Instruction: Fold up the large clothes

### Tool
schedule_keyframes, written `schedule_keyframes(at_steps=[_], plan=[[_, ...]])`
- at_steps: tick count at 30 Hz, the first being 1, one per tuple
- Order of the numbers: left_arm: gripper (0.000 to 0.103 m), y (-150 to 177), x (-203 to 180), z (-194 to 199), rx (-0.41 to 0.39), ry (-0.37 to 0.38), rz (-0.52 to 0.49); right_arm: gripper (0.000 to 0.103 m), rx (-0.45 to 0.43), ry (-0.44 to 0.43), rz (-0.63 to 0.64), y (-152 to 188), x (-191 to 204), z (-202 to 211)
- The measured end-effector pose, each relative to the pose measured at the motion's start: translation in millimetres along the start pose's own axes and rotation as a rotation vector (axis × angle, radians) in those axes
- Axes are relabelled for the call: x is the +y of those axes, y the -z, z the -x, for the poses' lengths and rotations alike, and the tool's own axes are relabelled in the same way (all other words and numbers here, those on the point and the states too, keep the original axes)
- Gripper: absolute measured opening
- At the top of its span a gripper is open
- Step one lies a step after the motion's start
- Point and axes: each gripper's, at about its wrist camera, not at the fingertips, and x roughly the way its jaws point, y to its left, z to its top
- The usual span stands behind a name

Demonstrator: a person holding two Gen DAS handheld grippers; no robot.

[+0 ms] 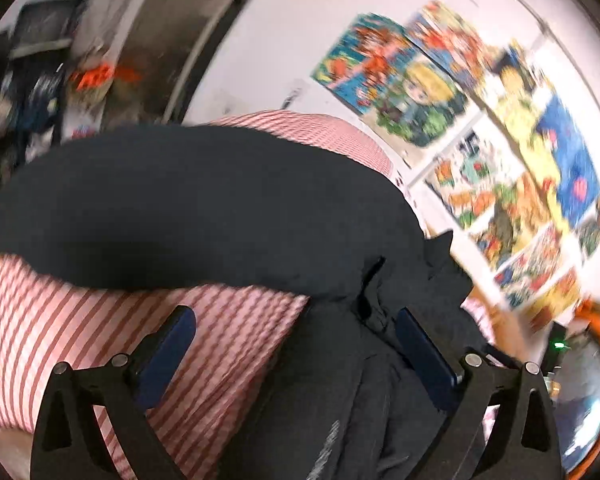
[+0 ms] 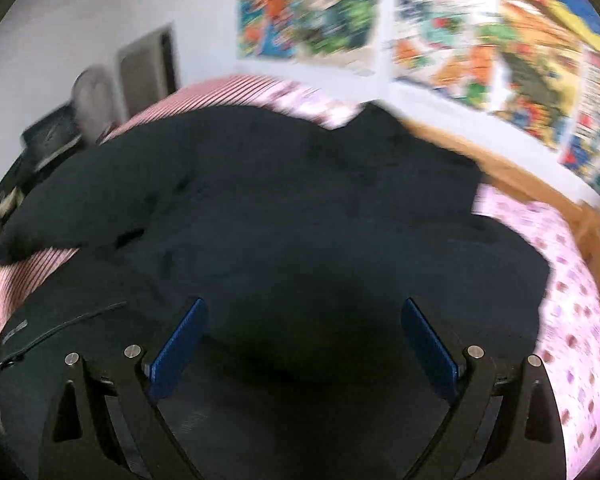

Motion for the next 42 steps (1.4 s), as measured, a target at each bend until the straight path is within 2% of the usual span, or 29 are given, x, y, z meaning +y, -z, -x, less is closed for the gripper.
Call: schedule_keyframes(at_steps=[2, 5, 9, 12, 15, 18, 21, 23, 25, 27, 29, 31, 35, 37, 40, 42], plan=[[0.102, 3.6, 19.6, 2.3, -0.038, 0.011, 0.048, 0.095, 0.05, -0.027, 0.031, -10.2, 23.5, -14.3], [0.102, -3.6, 42.0, -7.9, -0.074, -0.022, 0.102, 0.095, 0.076, -0.065, 0.039, -26.6, 56.5, -29.9], [0.102, -9.6, 71.0, -25.2, -0.114, 0.044, 0.222, 0.095, 0.085, -0.059, -0.005, -44.3, 79.5, -60.3], [0.101, -10.7, 80.4, -30.7, -0.158, 0.077, 0.259, 0.095, 0.091, -0.029, -0.029, -52.9, 94.0, -92.4], [0.1, -8.9, 87.4, -30.5, -0.195, 0.091, 0.271, 0.095, 0.125, 0.038, 0.022, -51.5, 106.7, -129.3], [0.094, -6.0, 96.8, -26.7, -0.223, 0.104, 0.307, 0.097, 0.159, 0.063, 0.05, -42.2, 115.8, -150.5], [0.081, -5.6, 102.2, -25.0, -0.247, 0.097, 0.333, 0.101, 0.138, 0.053, 0.03, -32.2, 113.9, -158.1], [0.062, -7.0, 103.9, -25.2, -0.264, 0.078, 0.345, 0.101, 0.129, 0.023, -0.003, -26.7, 108.4, -160.8], [0.047, -8.3, 104.7, -23.4, -0.289, 0.051, 0.348, 0.101, 0.11, -0.002, -0.035, -19.8, 103.6, -160.7], [0.036, -11.6, 99.7, -20.9, -0.325, 0.012, 0.304, 0.101, 0.092, -0.008, -0.043, -16.6, 103.1, -157.8], [0.019, -18.3, 86.9, -17.2, -0.353, -0.023, 0.221, 0.101, 0.091, -0.041, -0.065, -19.2, 98.4, -149.3], [0.015, -26.6, 66.2, -8.3, -0.401, -0.048, 0.121, 0.101, 0.083, -0.101, -0.145, -22.4, 80.6, -132.1], [0.012, -44.0, 24.7, 9.6, -0.465, -0.025, -0.009, 0.101, 0.045, -0.179, -0.264, -17.7, 39.8, -81.8], [0.012, -54.7, -1.3, 18.4, -0.483, 0.009, -0.077, 0.101, 0.025, -0.155, -0.259, -6.2, 21.8, -54.1], [0.011, -65.1, -50.3, 28.2, -0.478, 0.057, -0.22, 0.101, 0.014, -0.058, -0.227, 20.0, -2.5, -19.7], [0.011, -64.4, -79.6, 31.2, -0.468, 0.089, -0.298, 0.101, 0.021, -0.016, -0.219, 35.8, -21.1, -9.8]])
